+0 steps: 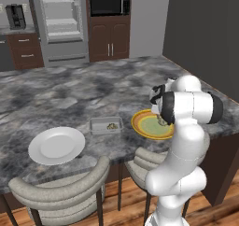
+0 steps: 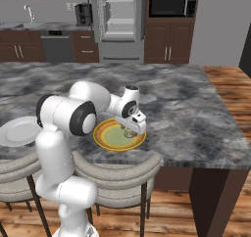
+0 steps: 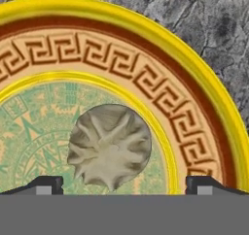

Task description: Place two dumplings into each of the tupperware containers and then place the containers in the fridge.

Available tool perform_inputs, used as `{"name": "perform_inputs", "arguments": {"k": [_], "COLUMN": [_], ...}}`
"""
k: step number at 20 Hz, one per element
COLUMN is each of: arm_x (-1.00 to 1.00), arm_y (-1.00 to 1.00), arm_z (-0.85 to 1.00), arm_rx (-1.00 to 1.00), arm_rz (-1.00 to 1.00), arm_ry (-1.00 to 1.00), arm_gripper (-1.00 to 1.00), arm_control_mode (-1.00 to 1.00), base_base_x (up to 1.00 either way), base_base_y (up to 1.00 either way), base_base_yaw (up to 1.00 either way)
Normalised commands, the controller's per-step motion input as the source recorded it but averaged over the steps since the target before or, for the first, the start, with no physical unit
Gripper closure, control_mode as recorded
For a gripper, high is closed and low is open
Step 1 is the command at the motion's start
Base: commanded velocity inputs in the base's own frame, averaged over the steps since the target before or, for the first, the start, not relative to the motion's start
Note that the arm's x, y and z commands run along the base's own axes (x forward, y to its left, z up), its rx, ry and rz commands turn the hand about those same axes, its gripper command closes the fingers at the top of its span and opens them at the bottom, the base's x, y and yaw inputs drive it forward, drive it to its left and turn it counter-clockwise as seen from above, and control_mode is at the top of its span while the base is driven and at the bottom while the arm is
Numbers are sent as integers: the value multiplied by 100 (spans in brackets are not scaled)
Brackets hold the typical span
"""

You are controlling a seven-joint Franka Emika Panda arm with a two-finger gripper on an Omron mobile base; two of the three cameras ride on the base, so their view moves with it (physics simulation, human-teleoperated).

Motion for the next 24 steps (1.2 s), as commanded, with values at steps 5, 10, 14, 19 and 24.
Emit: {"name": "perform_inputs", "arguments": {"k": [5, 10, 14, 19, 24], "arm_x": [17, 3, 0, 0, -4], "arm_y": [0, 0, 0, 0, 46], "arm_z": [-12, -28, -16, 0, 27], "arm_rx": [0, 0, 0, 0, 0], "arm_rz": [0, 0, 0, 0, 0], "arm_ry": [0, 0, 0, 0, 0], "arm_gripper": [-100, -100, 100, 100, 100], "arm_control_mode": [-100, -100, -100, -100, -100], "base_base_x": [0, 0, 0, 0, 0], "base_base_y": [0, 0, 0, 0, 0], "base_base_yaw": [0, 0, 0, 0, 0]}}
